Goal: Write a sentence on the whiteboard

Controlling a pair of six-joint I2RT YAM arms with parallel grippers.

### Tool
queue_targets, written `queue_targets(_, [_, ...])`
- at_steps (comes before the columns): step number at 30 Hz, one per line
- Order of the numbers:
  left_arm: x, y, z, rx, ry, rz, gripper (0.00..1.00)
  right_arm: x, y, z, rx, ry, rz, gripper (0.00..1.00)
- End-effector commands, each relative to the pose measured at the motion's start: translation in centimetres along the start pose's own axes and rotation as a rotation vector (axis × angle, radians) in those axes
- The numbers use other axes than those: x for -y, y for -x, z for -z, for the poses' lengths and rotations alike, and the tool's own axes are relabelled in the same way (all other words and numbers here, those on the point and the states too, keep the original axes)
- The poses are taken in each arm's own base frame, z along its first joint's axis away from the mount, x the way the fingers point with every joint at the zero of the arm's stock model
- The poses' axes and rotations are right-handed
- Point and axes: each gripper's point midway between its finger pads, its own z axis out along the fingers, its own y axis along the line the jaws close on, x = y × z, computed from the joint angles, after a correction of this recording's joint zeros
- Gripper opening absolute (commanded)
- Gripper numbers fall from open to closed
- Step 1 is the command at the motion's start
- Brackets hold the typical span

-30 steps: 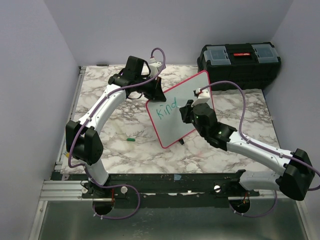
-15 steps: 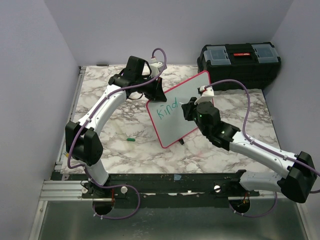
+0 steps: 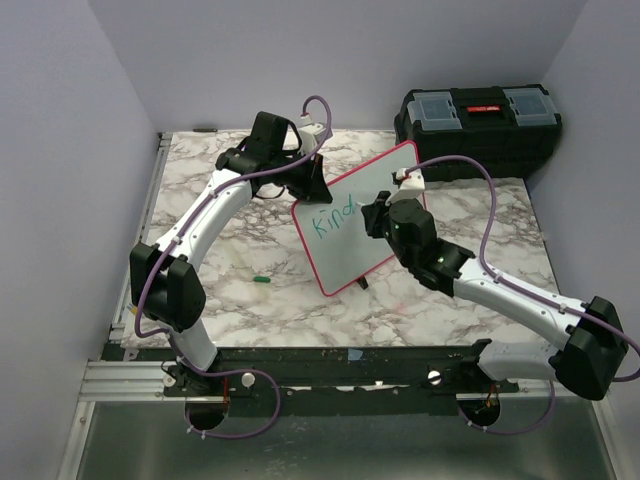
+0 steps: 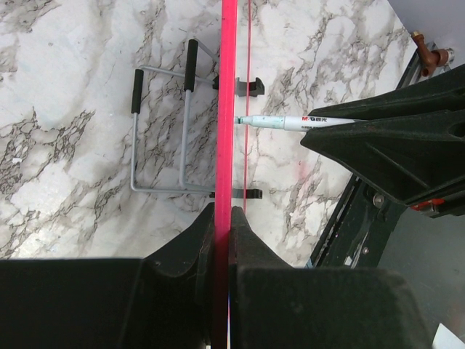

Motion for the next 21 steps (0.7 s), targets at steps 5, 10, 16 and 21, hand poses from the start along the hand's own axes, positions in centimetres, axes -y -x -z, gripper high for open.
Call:
queue_targets(5, [0.3,1.8,1.4,0.056,0.048,-0.088,0.00,1.1,1.0,-0.8,0.030,-0.062,-0.008,0.01])
queue_targets(10, [0.2,1.8,1.3,0.054,0.050,-0.087,0.00,1.5,1.7,-1.0,0.039,-0.078,-0.016,0.01])
queue_targets(16, [0.1,1.7,1.2,0.051,0.049,-0.086,0.00,0.3,2.3,-1.3,0.039,-0.030,-0.014,0.01])
queue_targets(21, [0.2,1.8,1.3,0.053,0.049,-0.088,0.00,-0.9,1.9,-1.4,0.020,0.037,-0.014,0.01])
